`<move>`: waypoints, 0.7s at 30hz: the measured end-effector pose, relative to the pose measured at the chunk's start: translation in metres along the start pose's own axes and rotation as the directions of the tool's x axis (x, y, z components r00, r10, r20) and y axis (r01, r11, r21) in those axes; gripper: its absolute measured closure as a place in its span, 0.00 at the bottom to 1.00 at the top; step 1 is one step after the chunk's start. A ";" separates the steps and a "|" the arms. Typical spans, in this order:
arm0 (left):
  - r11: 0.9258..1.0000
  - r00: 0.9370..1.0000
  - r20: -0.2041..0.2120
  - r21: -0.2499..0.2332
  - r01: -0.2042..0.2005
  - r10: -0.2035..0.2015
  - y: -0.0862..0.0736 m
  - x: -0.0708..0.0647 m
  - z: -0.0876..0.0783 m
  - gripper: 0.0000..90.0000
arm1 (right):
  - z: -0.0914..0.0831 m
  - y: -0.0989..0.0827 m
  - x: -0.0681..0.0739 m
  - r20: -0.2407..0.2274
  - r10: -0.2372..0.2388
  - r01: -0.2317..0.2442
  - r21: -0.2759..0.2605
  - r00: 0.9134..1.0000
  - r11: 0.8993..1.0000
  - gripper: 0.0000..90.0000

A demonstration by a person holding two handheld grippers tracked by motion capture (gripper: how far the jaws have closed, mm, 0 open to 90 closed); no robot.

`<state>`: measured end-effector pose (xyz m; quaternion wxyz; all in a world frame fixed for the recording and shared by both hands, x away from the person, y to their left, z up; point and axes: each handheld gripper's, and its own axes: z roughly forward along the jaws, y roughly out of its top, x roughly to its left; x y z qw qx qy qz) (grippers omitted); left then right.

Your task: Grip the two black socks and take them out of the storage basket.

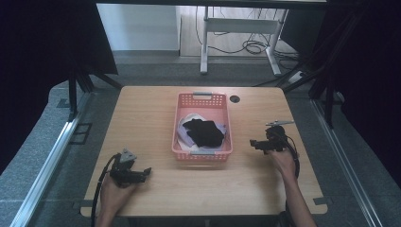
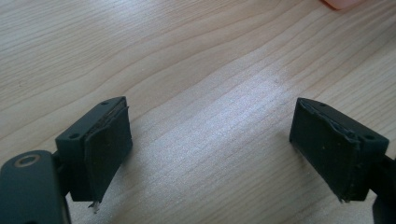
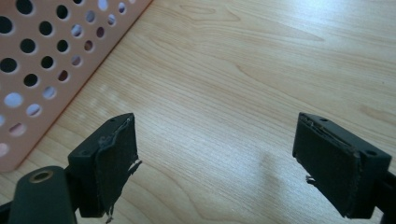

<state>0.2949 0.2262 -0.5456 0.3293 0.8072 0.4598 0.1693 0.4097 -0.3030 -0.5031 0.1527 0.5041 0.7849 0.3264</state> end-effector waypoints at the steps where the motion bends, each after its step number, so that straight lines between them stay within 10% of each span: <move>1: 1.000 1.000 0.000 0.000 0.000 0.000 0.000 0.000 0.000 0.14 | 0.000 0.000 0.001 0.004 -0.004 0.004 0.001 1.000 1.000 0.16; 21: 1.000 1.000 0.001 0.000 0.001 -0.001 0.000 0.000 0.000 0.14 | 0.000 0.005 0.009 -0.025 -0.041 0.041 0.005 0.999 0.999 0.14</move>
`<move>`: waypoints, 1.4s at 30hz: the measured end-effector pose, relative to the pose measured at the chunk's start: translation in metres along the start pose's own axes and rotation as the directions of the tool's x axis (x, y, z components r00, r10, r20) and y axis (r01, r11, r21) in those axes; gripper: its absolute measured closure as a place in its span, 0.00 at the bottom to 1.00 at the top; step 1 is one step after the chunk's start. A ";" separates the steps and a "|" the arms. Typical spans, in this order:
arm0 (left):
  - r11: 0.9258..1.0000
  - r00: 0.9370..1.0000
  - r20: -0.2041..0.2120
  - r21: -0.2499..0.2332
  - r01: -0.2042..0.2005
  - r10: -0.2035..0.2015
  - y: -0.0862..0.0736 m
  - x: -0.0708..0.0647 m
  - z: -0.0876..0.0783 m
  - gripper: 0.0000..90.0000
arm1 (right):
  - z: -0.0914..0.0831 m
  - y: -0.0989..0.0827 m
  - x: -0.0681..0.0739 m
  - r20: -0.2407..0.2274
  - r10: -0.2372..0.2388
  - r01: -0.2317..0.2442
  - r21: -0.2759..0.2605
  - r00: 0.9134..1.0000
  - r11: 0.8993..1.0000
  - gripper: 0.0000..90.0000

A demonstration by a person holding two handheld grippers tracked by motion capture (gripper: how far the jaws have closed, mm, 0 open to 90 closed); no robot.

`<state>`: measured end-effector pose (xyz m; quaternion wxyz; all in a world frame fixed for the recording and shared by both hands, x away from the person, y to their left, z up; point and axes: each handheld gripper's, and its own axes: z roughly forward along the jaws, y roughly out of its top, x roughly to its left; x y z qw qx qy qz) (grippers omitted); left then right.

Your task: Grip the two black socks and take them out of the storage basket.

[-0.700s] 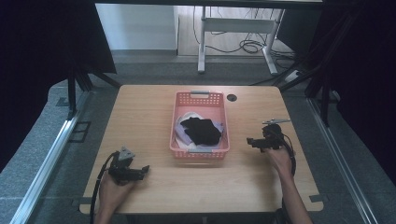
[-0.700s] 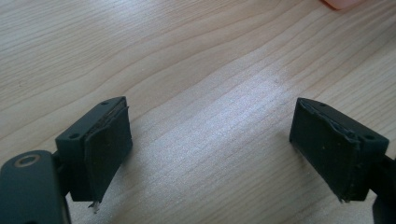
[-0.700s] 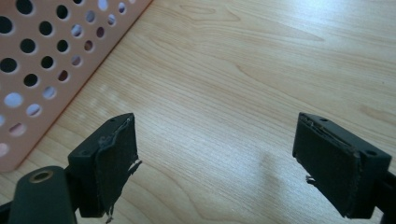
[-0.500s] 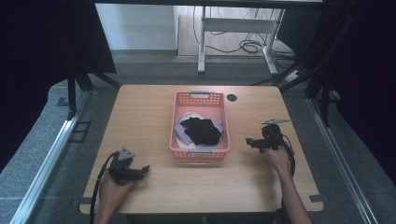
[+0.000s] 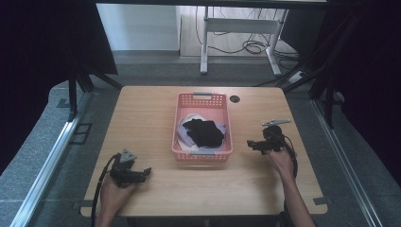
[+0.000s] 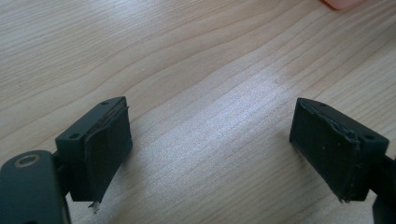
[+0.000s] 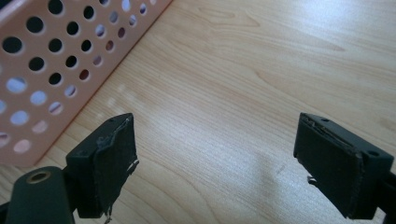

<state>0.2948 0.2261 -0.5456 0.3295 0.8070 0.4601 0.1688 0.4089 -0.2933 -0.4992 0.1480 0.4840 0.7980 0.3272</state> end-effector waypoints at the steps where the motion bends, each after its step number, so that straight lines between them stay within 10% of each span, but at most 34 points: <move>1: 1.000 1.000 0.000 0.000 0.000 0.000 0.000 0.000 0.000 0.14 | 0.000 0.000 0.000 0.001 -0.002 0.002 -0.007 1.000 1.000 0.13; 42: 1.000 1.000 0.000 0.000 0.003 -0.003 0.000 0.000 0.000 0.14 | -0.034 0.043 0.034 -0.131 -0.041 0.024 -0.124 0.991 0.992 0.13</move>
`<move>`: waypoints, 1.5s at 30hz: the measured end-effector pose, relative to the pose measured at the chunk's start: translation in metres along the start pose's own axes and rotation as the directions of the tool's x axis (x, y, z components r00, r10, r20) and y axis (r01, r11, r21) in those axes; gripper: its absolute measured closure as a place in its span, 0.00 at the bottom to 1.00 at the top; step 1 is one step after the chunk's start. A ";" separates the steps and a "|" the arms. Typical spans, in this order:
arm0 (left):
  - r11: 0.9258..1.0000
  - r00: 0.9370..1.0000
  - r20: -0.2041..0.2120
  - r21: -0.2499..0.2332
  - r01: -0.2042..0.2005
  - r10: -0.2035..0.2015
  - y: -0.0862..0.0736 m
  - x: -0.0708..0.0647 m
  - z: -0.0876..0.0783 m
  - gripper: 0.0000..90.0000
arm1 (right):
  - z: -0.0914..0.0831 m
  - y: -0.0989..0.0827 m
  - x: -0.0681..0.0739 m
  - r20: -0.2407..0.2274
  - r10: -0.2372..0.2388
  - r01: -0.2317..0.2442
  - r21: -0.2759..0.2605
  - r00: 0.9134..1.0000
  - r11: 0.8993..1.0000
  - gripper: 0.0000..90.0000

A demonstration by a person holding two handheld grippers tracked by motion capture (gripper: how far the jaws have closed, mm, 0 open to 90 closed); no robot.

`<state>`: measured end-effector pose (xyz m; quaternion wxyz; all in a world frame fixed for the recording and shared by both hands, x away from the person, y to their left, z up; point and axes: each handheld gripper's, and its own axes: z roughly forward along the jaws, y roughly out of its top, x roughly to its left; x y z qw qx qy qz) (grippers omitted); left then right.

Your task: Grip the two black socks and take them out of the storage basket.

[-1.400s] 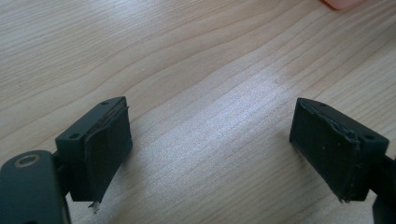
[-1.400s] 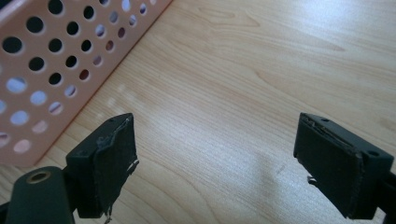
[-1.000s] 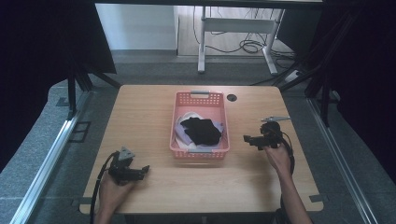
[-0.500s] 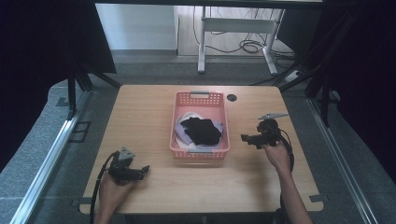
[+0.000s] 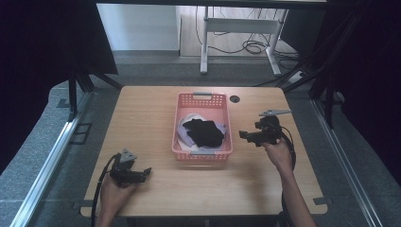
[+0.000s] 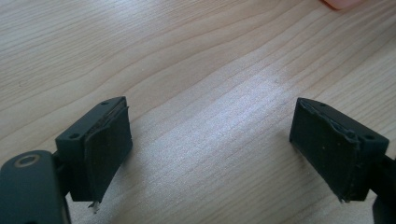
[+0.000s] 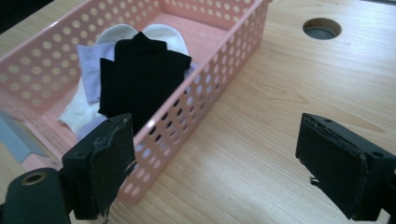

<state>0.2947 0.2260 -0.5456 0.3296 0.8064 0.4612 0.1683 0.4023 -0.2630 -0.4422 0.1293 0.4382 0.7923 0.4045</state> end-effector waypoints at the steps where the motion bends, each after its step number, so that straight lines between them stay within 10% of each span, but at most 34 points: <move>1: 1.000 1.000 0.000 0.000 0.000 0.000 0.000 0.000 0.000 0.14 | 0.000 0.002 0.002 -0.003 -0.006 0.006 0.005 1.000 1.000 0.13; 17: 1.000 1.000 -0.001 0.000 0.000 0.000 0.000 0.000 0.000 0.14 | 0.015 0.026 0.027 -0.073 -0.039 0.038 -0.022 0.997 0.999 0.14; 32: 1.000 1.000 -0.001 0.000 -0.004 0.004 0.000 0.000 0.000 0.14 | 0.050 0.053 0.058 -0.171 -0.068 0.080 0.062 0.983 0.995 0.15; 45: 1.000 1.000 -0.001 0.000 -0.004 0.004 0.000 0.000 0.000 0.14 | 0.097 0.070 0.078 -0.129 -0.080 0.097 0.123 0.988 0.988 0.27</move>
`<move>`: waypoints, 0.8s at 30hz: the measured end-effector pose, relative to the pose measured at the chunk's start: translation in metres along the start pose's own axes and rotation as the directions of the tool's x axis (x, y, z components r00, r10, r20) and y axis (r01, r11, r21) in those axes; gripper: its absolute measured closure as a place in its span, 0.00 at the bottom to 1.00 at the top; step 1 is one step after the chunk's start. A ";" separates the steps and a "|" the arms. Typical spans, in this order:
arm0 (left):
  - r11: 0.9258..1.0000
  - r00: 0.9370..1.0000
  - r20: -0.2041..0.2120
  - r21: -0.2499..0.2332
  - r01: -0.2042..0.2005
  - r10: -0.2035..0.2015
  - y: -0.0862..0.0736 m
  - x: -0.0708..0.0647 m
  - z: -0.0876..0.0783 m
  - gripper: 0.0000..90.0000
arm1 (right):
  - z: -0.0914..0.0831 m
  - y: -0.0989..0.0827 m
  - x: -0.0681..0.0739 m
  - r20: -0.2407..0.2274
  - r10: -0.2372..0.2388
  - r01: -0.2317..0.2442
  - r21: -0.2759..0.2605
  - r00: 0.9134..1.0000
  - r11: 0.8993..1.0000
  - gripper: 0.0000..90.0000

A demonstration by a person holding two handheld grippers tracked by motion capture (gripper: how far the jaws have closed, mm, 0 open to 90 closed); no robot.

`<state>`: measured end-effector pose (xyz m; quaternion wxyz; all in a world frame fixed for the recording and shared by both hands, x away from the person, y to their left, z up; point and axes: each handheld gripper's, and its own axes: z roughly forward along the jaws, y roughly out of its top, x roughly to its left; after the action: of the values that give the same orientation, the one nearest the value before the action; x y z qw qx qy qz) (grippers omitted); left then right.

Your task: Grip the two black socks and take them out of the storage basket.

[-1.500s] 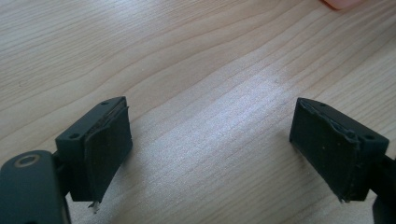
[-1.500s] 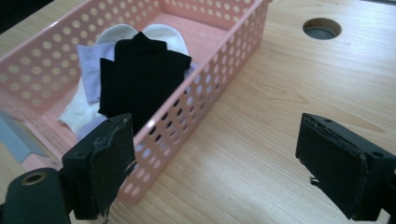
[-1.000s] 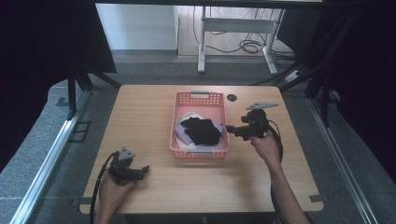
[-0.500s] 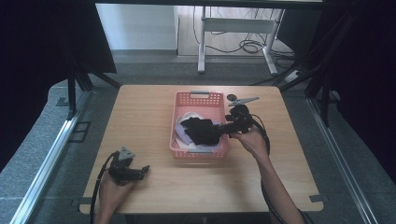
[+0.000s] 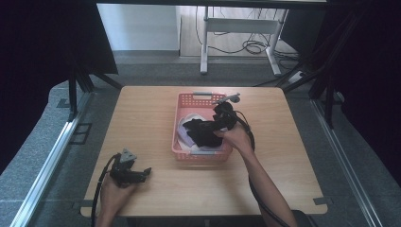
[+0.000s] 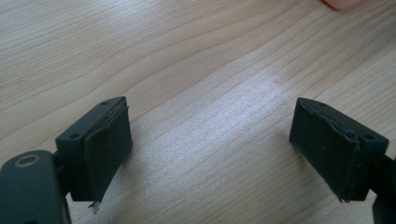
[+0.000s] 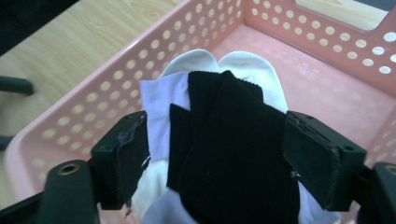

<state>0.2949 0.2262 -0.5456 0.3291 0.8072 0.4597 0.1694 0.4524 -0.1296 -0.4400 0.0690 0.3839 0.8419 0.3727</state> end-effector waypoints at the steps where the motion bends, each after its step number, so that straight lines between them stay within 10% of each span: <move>1: 1.000 1.000 0.000 0.000 0.000 0.000 0.000 0.000 0.000 0.14 | 0.003 0.002 0.000 0.005 0.000 0.000 0.005 1.000 1.000 0.28; 24: 1.000 1.000 0.002 0.004 -0.004 0.004 0.000 0.000 0.000 0.14 | 0.076 0.023 -0.003 0.092 0.017 -0.026 0.089 0.996 0.996 0.49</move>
<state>0.2950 0.2266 -0.5454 0.3277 0.8089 0.4581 0.1685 0.4982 -0.0783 -0.4791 0.0859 0.4124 0.8497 0.3171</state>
